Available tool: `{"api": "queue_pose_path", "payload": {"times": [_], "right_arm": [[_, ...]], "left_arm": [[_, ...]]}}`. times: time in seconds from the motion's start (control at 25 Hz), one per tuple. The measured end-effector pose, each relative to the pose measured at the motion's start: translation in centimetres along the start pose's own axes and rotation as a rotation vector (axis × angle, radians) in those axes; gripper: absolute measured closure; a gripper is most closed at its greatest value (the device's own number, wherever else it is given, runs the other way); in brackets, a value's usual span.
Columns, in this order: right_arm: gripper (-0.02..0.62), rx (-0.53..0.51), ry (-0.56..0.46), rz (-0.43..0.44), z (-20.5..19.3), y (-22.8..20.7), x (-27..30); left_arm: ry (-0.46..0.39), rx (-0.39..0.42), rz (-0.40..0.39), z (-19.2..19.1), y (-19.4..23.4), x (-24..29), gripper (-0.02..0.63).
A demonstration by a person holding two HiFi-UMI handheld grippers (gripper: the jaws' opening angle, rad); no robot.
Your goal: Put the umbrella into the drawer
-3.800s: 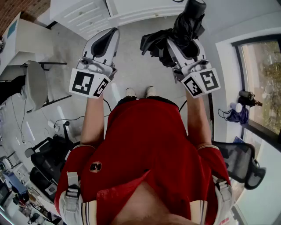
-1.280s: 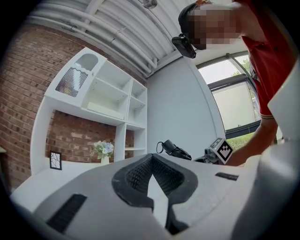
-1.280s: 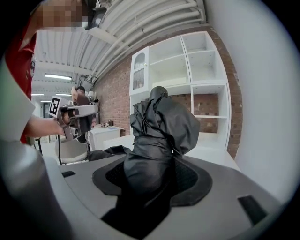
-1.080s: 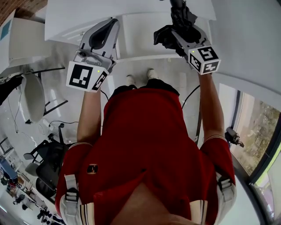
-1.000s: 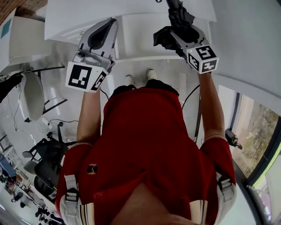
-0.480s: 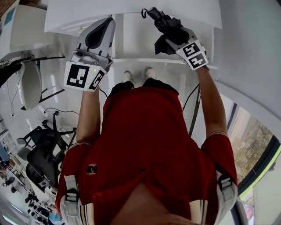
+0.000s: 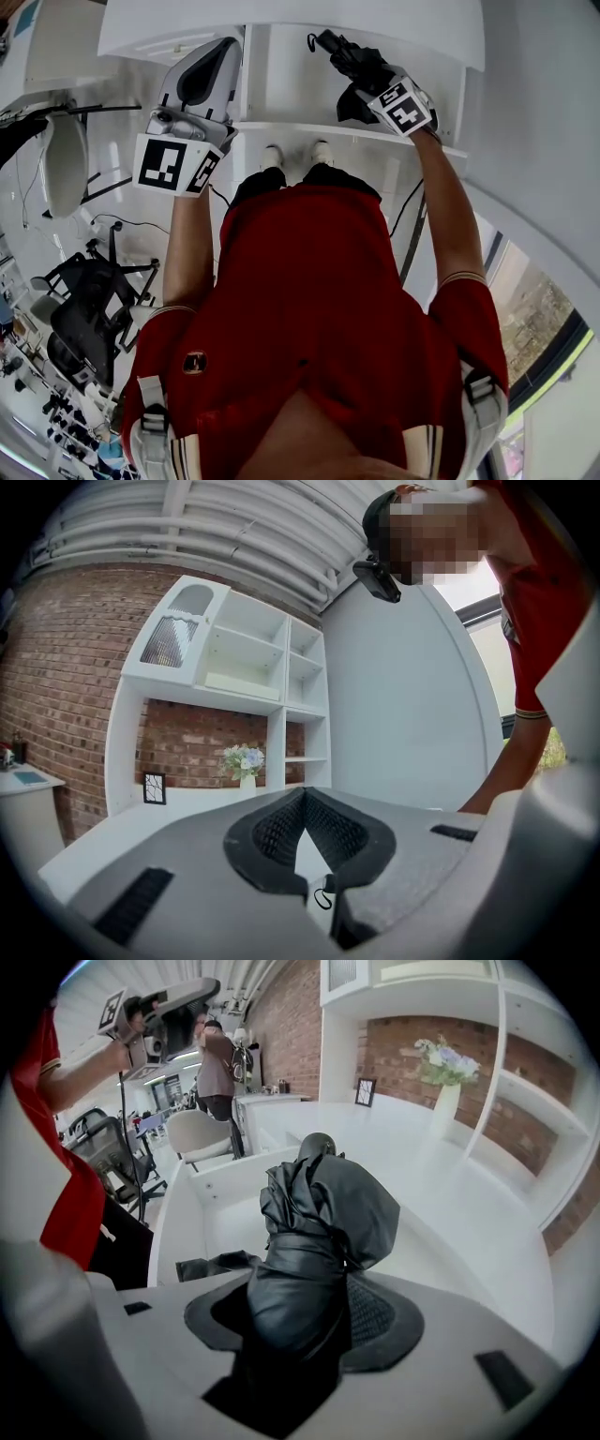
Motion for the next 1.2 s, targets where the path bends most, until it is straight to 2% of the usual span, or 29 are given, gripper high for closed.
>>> {"api": "queue_pose_path", "payload": {"times": [0.12,0.52,0.88,1.2], "right_arm": [[0.353,0.028,0.044,0.01,-0.7,-0.4,1.4],[0.352,0.21,0.178,0.004,-2.6,-2.3,5.0],[0.344,0.375,0.238,-0.011,-3.5,-3.8,7.3],[0.313,0.383,0.231,-0.027,-3.7,-3.7,8.2]], "left_arm": [[0.008,-0.001,0.016,-0.3,0.4,-0.2,0.601],[0.048,0.006,0.064,-0.7,1.7,-1.5,0.601],[0.083,0.006,0.086,-1.4,2.9,-1.9,0.601],[0.094,0.007,0.086,-1.9,3.6,-2.0,0.601]]}}
Point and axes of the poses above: the fingertips, and each gripper's own axes: x forward along the fingers, y to its left, z out of its top, the point moved 3 cm from there along -x, backward along the fingers, and after that the axes turned 8 degrees about y, right-handed, at the moved point
